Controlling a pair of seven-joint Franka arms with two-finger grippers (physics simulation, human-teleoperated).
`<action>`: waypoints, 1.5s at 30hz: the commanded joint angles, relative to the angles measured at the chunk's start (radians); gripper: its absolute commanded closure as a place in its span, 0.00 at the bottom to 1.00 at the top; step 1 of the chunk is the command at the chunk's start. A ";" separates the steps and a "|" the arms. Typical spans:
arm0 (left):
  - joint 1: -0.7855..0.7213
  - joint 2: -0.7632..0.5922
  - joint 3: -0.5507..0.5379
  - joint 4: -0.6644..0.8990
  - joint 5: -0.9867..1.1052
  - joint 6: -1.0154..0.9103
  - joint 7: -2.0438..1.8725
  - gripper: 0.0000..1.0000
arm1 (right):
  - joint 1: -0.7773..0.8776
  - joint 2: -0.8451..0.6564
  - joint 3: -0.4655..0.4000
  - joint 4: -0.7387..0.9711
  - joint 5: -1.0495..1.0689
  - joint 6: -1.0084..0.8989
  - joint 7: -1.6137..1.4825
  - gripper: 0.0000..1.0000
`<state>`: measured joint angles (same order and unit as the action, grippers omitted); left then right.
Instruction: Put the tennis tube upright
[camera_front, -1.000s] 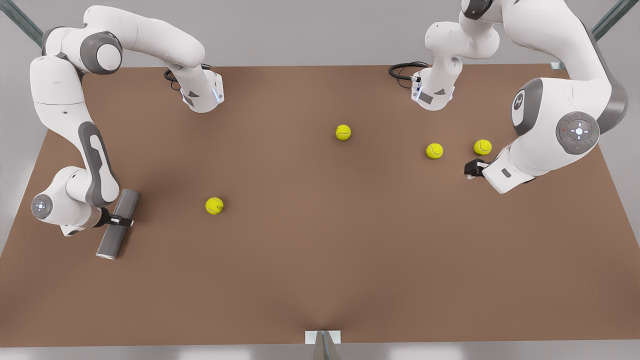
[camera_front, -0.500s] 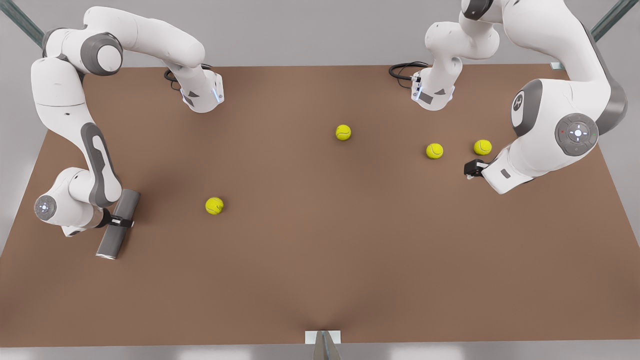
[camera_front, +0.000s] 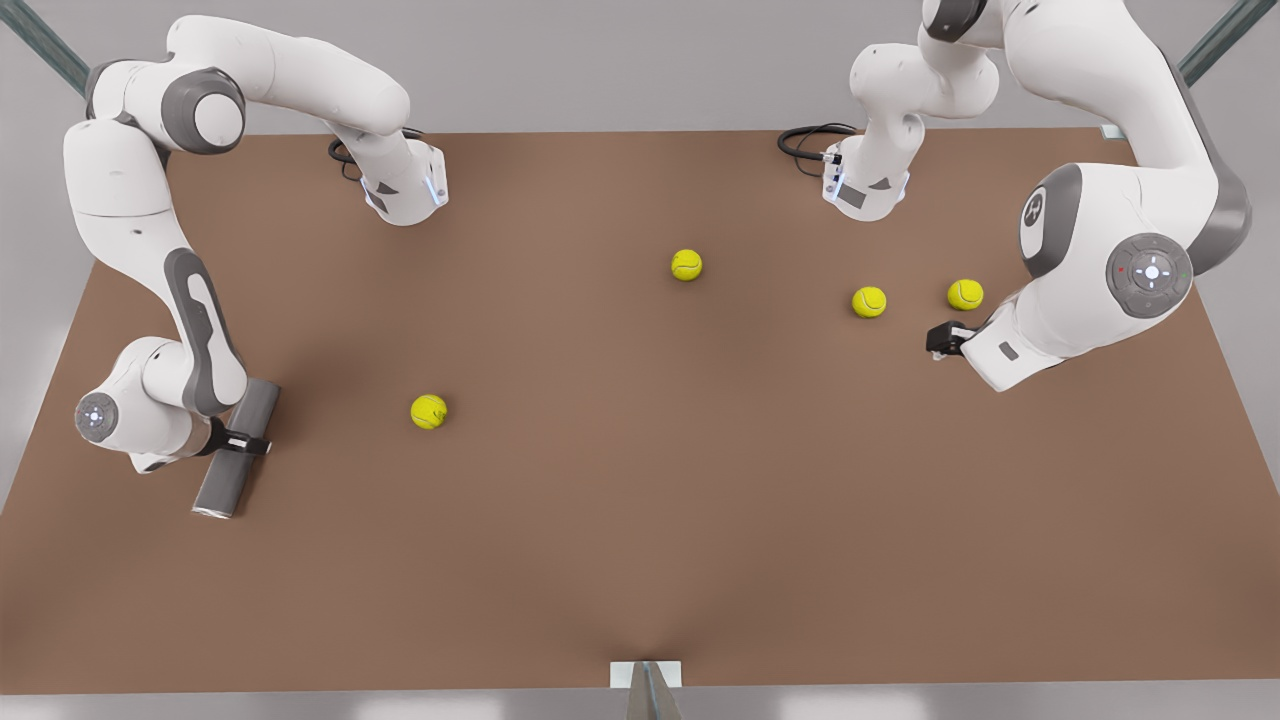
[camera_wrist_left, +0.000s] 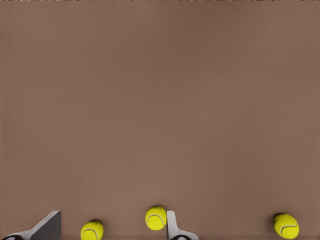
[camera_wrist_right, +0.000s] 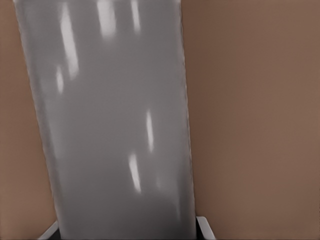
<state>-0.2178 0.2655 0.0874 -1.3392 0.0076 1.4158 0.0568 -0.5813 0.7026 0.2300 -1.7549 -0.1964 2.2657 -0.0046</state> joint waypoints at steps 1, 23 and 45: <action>0.000 0.000 0.000 0.000 0.000 0.000 0.000 0.00 | 0.000 0.000 -0.001 0.000 0.000 0.000 0.000 0.11; 0.000 0.005 0.000 -0.008 0.000 -0.001 0.000 0.00 | 0.006 -0.003 0.000 0.008 0.002 -0.008 0.000 0.29; 0.000 0.005 0.000 -0.008 0.002 -0.001 -0.005 0.00 | 0.370 -0.012 0.071 0.288 0.003 -0.153 -0.248 0.27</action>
<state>-0.2178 0.2701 0.0874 -1.3468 0.0086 1.4143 0.0522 -0.1885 0.6918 0.3023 -1.4607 -0.1919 2.1008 -0.2709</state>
